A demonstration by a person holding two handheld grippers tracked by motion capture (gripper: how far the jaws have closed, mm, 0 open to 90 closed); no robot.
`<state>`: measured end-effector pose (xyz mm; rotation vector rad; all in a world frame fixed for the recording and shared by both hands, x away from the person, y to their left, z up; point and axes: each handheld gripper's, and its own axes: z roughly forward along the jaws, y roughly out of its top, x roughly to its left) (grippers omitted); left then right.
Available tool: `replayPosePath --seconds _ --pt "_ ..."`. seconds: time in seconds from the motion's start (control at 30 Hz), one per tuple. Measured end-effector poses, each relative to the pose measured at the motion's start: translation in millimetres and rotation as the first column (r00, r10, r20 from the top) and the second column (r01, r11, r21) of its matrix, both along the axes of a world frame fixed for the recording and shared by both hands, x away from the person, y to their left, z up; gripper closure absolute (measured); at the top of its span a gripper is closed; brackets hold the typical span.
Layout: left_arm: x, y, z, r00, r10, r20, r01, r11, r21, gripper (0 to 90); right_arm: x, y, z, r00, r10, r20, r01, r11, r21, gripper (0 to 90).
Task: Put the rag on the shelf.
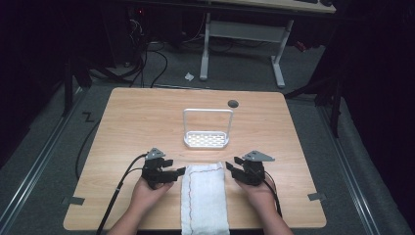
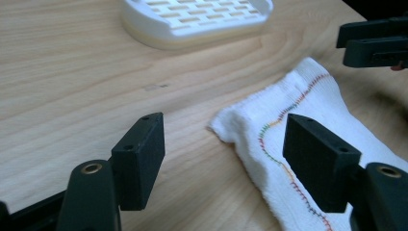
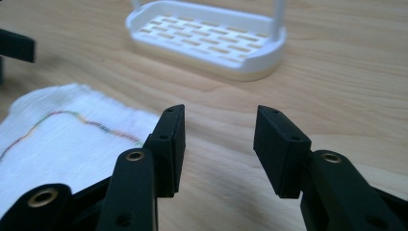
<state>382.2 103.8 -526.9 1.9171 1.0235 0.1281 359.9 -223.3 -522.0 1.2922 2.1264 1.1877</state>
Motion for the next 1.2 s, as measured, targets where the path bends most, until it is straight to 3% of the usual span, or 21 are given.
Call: replayPosePath --seconds 0.17,0.27,0.4,0.57,0.7,0.97,1.03,1.07,1.2 --pt "-2.1 -14.4 -5.3 0.9988 -0.042 -0.027 0.043 0.9989 0.019 34.2 -2.2 15.9 -4.6 0.9982 0.052 -0.030 -0.052 0.999 -0.010 54.2" --pt "0.5 -20.6 -8.6 0.9989 -0.043 -0.020 0.044 0.9961 0.076 41.6 -1.7 26.4 -9.8 0.9954 0.076 -0.058 -0.078 0.996 -0.037 52.7" --pt "6.0 -19.7 -9.7 0.9974 -0.045 -0.057 0.046 0.9987 0.023 44.8 -0.8 28.7 -11.9 0.9946 0.076 -0.071 -0.079 0.996 -0.039 52.6" --pt "2.8 -26.3 -8.7 0.9972 -0.053 -0.053 0.056 0.9971 0.052 53.1 2.6 28.3 -14.1 0.9949 0.066 -0.076 -0.070 0.997 -0.043 52.0" --pt "1.6 -31.3 -8.9 0.9985 -0.040 -0.037 0.042 0.9971 0.064 53.9 6.4 26.9 -15.8 0.9950 0.043 -0.090 -0.046 0.998 -0.037 51.4" --pt "-0.4 -37.3 -9.7 0.9998 -0.022 0.003 0.021 0.9949 0.098 60.2 6.3 30.3 -16.6 0.9948 0.051 -0.088 -0.055 0.998 -0.034 51.7" --pt "-1.3 -38.8 -9.8 0.9999 -0.010 0.012 0.009 0.9942 0.107 63.9 6.0 31.9 -16.8 0.9946 0.060 -0.085 -0.063 0.997 -0.038 52.7" --pt "-2.6 -40.2 -9.8 0.9994 -0.004 0.034 0.000 0.9906 0.137 68.1 5.9 32.3 -16.7 0.9945 0.064 -0.083 -0.068 0.997 -0.041 53.2" --pt "-4.3 -42.2 -11.0 0.9988 0.007 0.049 -0.014 0.9904 0.137 73.0 5.3 33.3 -16.8 0.9953 0.051 -0.082 -0.055 0.998 -0.041 58.4"
